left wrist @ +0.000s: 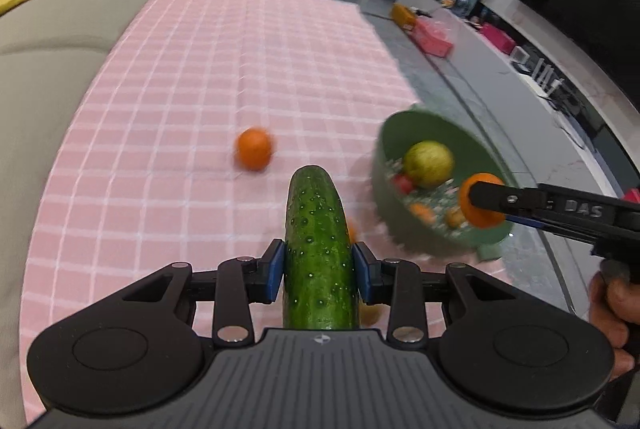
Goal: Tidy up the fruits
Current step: 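Carry cucumber and orange over the colander and open both tools to release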
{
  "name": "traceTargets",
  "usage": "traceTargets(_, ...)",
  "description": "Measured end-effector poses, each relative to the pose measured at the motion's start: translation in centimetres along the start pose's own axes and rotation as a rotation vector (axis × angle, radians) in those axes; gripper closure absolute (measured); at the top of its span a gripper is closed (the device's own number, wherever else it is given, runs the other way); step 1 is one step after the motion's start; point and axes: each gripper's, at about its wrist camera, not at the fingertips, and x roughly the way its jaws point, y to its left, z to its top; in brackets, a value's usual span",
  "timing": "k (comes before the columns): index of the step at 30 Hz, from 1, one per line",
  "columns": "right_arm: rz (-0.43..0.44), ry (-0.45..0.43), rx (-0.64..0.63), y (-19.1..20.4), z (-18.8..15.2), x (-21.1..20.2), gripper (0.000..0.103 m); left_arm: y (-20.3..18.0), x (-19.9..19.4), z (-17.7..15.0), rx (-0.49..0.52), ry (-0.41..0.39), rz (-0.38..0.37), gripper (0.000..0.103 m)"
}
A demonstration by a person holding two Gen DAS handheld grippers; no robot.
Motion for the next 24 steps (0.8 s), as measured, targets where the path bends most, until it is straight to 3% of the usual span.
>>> traceTargets(10,-0.075,-0.01,0.059,-4.6,3.0,1.6,0.061,-7.9,4.8,5.4,0.141,-0.01,-0.062,0.062)
traceTargets(16,-0.087,-0.005,0.128,-6.5,3.7,2.5,0.061,-10.5,9.0,6.2,0.184,0.013,-0.041,0.062)
traceTargets(24,-0.095,0.04,0.133,-7.9,3.9,4.6,0.062,-11.4,11.8,5.9,0.239,0.034,0.003,0.062)
